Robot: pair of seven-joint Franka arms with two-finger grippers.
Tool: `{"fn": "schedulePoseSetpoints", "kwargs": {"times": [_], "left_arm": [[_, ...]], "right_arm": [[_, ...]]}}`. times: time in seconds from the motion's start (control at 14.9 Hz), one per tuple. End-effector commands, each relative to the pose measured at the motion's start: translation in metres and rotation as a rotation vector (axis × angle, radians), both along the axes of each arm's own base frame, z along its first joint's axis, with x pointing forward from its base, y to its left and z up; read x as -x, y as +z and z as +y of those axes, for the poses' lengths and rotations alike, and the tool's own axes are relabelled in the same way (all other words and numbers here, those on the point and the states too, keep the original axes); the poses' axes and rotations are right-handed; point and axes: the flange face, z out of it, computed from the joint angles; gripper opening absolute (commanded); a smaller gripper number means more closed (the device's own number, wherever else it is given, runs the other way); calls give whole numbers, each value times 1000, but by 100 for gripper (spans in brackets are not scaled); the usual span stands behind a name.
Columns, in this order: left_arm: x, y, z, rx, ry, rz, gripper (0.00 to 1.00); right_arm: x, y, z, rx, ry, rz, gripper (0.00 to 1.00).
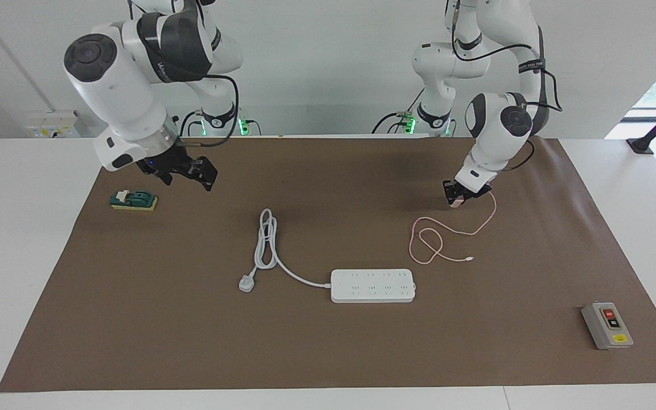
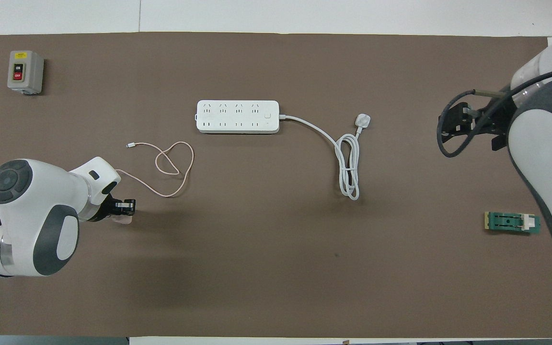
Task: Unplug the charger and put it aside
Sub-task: 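Carry the charger toward the robot while the right gripper withdraws, then lower the pink charger onto the mat and open the left gripper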
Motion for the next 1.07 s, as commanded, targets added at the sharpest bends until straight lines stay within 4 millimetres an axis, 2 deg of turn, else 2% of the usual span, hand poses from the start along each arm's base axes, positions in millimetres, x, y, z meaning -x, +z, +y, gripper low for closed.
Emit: {"fn": "schedulePoseSetpoints", "kwargs": {"times": [0.0,0.07,0.13,0.2,0.27,0.4,0.74,0.8,1.0], "left_arm": [[2,-7,28,18,1,-2,32],[3,-6,36,20,2,2,58],[3,-6,42,21,6,8,76],[2,-3,51,24,5,4,91],[1,0,60,26,5,8,100],[-3,18,72,35,-4,32,100],[-20,60,87,45,6,52,100],[-22,66,89,48,10,59,100],[-27,71,87,68,21,47,100]], "right_arm": [[35,12,-16,23,28,5,100],[47,19,-31,7,10,21,100],[47,19,-33,8,11,20,100],[47,19,-38,14,29,19,100],[46,20,-45,8,82,16,100],[45,20,-51,2,107,6,100],[40,22,-44,-3,82,-20,100],[39,22,-50,-10,71,-23,100],[38,20,-42,-14,81,-17,100]]}}
